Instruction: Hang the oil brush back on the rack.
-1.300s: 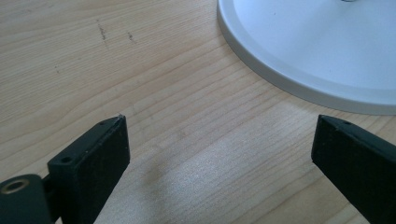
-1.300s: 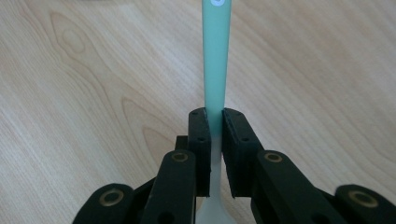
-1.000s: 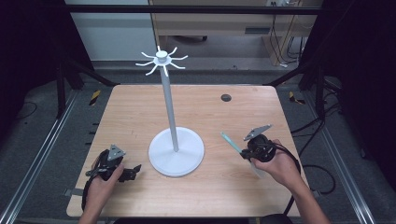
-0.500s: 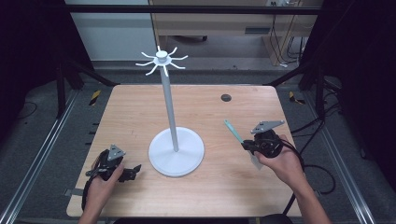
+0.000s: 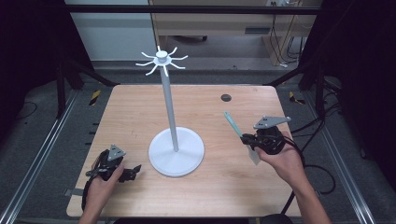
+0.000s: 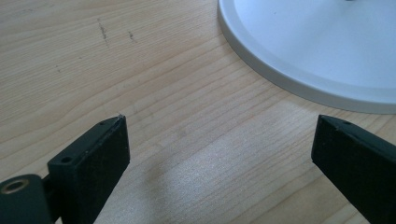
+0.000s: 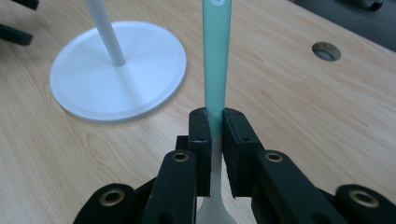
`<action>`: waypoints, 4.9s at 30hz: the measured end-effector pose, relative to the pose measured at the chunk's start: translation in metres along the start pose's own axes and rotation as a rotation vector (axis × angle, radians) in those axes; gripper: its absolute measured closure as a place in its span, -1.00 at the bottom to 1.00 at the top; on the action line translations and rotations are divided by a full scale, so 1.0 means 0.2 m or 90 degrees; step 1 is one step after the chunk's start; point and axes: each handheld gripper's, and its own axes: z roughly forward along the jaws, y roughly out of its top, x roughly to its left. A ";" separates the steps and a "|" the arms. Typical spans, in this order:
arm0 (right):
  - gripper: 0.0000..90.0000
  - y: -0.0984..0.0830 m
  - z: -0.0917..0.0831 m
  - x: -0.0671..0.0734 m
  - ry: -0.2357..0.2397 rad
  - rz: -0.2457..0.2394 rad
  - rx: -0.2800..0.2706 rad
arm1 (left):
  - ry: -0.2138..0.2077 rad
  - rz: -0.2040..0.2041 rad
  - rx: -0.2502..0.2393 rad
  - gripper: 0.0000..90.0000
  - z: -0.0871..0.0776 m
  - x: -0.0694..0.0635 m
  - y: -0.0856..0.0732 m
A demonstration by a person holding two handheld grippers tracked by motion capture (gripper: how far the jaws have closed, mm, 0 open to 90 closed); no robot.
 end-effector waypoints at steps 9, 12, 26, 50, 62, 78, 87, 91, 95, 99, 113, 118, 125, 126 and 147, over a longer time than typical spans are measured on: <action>0.83 0.11 -0.07 0.05 0.006 0.001 -0.073 | 0.000 -0.001 -0.002 -0.91 0.00 0.00 0.00; 0.83 0.15 -0.09 0.08 0.012 -0.005 -0.092 | 0.000 0.000 -0.002 -0.91 0.00 0.00 0.00; 0.83 0.33 -0.12 0.18 0.031 -0.020 -0.164 | 0.000 0.000 -0.002 -0.91 0.00 0.00 0.00; 0.83 0.56 -0.21 0.31 0.049 -0.052 -0.278 | -0.001 -0.001 -0.001 -0.91 0.00 0.00 0.00; 0.83 0.61 -0.22 0.37 0.067 -0.065 -0.302 | -0.003 -0.001 -0.001 -0.91 0.00 0.00 0.00; 0.83 0.65 -0.21 0.40 0.082 -0.076 -0.299 | -0.003 -0.001 -0.002 -0.91 -0.01 0.00 0.00; 0.83 0.67 -0.18 0.41 0.083 -0.079 -0.293 | -0.004 0.000 -0.003 -0.91 0.00 0.00 0.00; 0.83 0.68 -0.16 0.41 0.083 -0.080 -0.291 | -0.004 0.000 -0.003 -0.91 -0.01 0.00 0.00; 0.83 0.69 -0.14 0.41 0.085 -0.078 -0.291 | -0.005 -0.001 -0.003 -0.91 -0.01 0.00 0.00; 0.83 0.69 -0.13 0.42 0.086 -0.079 -0.288 | -0.005 0.000 -0.003 -0.91 0.00 0.00 0.00; 0.83 0.70 -0.12 0.43 0.074 -0.083 -0.273 | -0.007 0.000 -0.002 -0.91 0.00 0.00 0.00; 0.83 0.70 -0.11 0.44 0.069 -0.084 -0.268 | -0.007 0.000 -0.002 -0.91 0.00 0.00 0.00; 0.82 0.70 -0.11 0.44 0.072 -0.083 -0.268 | -0.008 0.000 -0.002 -0.91 0.00 0.00 0.00; 0.82 0.70 -0.11 0.44 0.074 -0.083 -0.268 | -0.008 0.000 -0.001 -0.91 0.00 0.00 0.00; 0.80 0.64 -0.15 0.38 0.053 -0.073 -0.241 | -0.008 0.001 0.000 -0.91 0.00 0.00 0.00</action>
